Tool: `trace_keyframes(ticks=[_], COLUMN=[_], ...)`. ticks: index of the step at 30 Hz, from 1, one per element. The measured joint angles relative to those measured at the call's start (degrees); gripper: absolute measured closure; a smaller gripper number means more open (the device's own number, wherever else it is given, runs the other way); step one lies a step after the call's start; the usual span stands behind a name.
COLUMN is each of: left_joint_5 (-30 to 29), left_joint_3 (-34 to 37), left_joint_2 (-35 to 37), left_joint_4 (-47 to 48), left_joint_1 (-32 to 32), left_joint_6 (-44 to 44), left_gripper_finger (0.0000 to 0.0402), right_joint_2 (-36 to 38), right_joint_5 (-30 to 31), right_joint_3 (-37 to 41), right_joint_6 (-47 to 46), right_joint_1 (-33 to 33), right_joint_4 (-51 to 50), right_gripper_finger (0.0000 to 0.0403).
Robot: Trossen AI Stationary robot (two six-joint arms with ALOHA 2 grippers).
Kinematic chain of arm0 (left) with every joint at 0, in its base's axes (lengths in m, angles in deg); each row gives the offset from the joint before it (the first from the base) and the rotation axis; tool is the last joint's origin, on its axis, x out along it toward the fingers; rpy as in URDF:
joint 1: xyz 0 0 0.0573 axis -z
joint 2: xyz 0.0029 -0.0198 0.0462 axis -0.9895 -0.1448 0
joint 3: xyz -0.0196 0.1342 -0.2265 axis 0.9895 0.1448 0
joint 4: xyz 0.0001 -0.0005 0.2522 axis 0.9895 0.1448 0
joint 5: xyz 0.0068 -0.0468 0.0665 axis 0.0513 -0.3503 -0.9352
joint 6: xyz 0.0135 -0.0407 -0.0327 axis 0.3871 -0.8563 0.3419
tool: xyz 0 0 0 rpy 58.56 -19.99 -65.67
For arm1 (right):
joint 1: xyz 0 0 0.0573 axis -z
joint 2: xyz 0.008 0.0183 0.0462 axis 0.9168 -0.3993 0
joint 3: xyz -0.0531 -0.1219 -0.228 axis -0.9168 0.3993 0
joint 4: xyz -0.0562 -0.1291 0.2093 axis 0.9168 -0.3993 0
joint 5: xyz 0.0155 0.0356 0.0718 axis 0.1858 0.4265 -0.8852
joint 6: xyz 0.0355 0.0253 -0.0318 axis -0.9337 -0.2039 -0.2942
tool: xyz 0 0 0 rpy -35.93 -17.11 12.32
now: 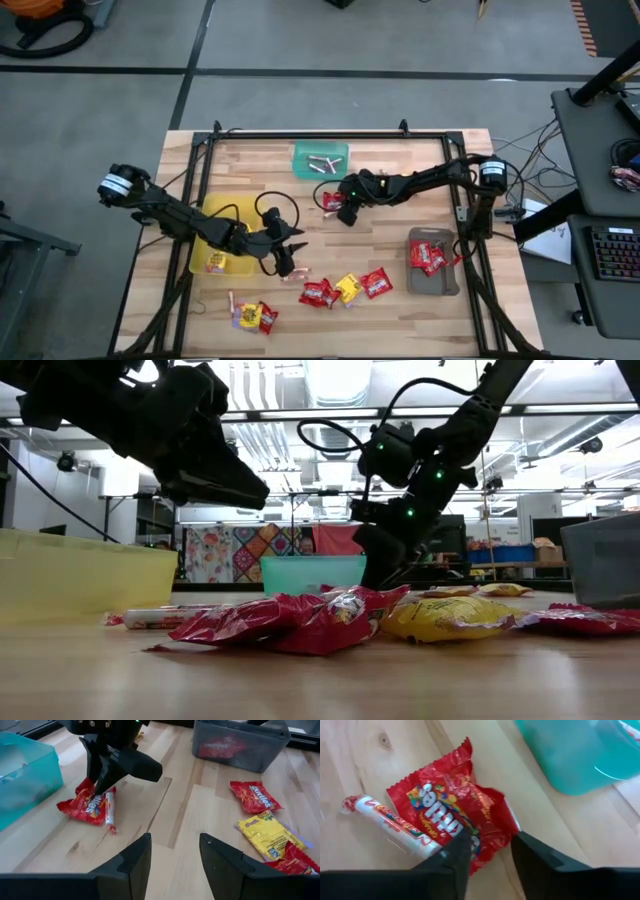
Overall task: Sort candy
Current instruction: Put the red candy into the black bin
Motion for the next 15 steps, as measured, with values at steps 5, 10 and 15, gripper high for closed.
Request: trace_keyframes(ticks=[5, 10, 15], left_joint_5=[-0.04, -0.07, -0.17], left_joint_3=[0.0, 0.0, 0.56], left_joint_2=[0.0, 0.0, 0.0], left_joint_4=[0.03, 0.02, -0.49], left_joint_1=[0.0, 0.0, 0.0], left_joint_6=[0.04, 0.06, -0.43], left_gripper_finger=[0.0251, 0.0251, 0.0251], right_joint_2=[-0.74, 0.11, 2.1], right_joint_5=[-1.82, -2.17, -2.26], right_joint_3=[-0.06, 0.05, 0.11], right_joint_6=[0.78, 0.85, 0.88], right_joint_1=[0.02, -0.03, -0.83], right_joint_4=[1.01, 0.44, 0.68], right_gripper_finger=[0.0362, 0.0391, 0.0394])
